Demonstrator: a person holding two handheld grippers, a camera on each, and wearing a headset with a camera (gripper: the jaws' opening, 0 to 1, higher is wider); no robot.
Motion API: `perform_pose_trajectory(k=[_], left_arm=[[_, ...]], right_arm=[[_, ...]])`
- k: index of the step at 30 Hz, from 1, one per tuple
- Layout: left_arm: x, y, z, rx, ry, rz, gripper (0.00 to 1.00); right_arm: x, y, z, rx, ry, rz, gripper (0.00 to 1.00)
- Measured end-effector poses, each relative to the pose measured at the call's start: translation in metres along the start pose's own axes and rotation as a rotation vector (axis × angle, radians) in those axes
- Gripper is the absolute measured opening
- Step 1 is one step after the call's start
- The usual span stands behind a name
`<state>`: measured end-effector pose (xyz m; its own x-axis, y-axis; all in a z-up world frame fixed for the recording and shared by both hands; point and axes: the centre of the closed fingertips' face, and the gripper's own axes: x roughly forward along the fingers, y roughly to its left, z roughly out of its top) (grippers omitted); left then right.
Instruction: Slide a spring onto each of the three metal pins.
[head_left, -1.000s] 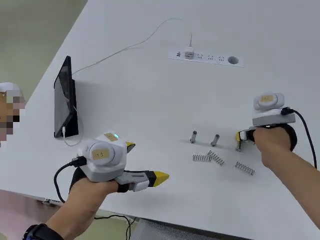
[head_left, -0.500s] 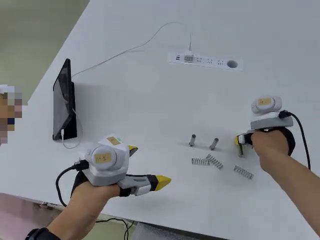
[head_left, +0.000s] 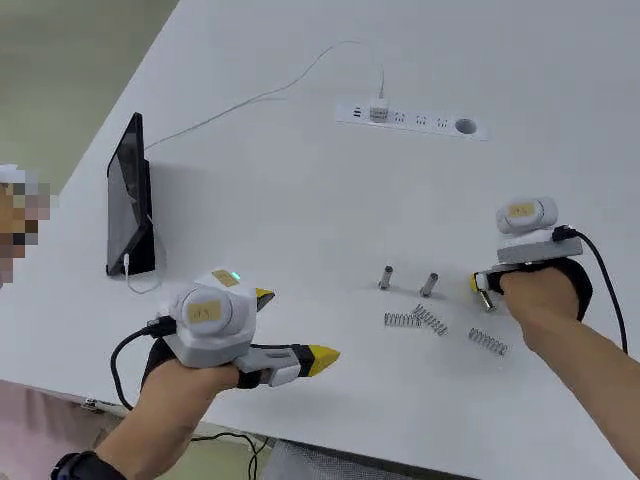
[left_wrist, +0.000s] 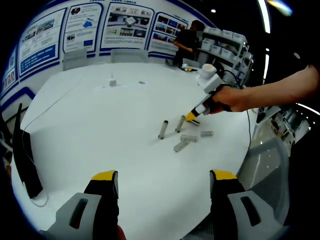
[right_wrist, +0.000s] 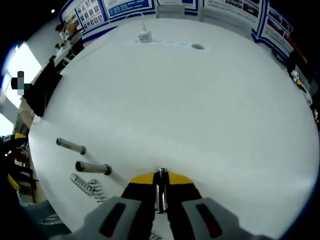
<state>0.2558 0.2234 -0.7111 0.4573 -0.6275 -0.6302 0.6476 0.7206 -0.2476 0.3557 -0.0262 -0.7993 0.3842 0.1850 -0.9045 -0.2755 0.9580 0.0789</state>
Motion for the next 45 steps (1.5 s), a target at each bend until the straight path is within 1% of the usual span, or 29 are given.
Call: perform_pose_trajectory(k=[2, 7, 13, 14, 27, 29, 45], left_arm=[[-0.001, 0.001, -0.001, -0.001, 0.001, 0.003, 0.76], [-0.002, 0.001, 0.000, -0.006, -0.003, 0.007, 0.75], [-0.002, 0.000, 0.000, -0.007, -0.003, 0.007, 0.75], [-0.002, 0.000, 0.000, -0.006, -0.003, 0.006, 0.75], [-0.002, -0.002, 0.004, 0.004, -0.009, 0.003, 0.75], [-0.002, -0.002, 0.005, 0.005, -0.009, 0.003, 0.75], [-0.005, -0.004, 0.005, 0.010, -0.010, 0.007, 0.75]], right_arm=[[-0.001, 0.002, 0.000, -0.009, 0.000, 0.003, 0.08], [-0.005, 0.004, 0.003, -0.031, -0.024, 0.010, 0.08], [-0.014, 0.005, 0.008, -0.042, -0.064, 0.017, 0.08], [-0.016, 0.005, 0.009, -0.045, -0.077, 0.017, 0.08], [-0.029, 0.006, 0.005, -0.041, -0.143, 0.014, 0.08], [-0.031, 0.006, 0.006, -0.041, -0.160, 0.013, 0.08], [-0.042, 0.006, 0.007, -0.056, -0.232, -0.007, 0.09]])
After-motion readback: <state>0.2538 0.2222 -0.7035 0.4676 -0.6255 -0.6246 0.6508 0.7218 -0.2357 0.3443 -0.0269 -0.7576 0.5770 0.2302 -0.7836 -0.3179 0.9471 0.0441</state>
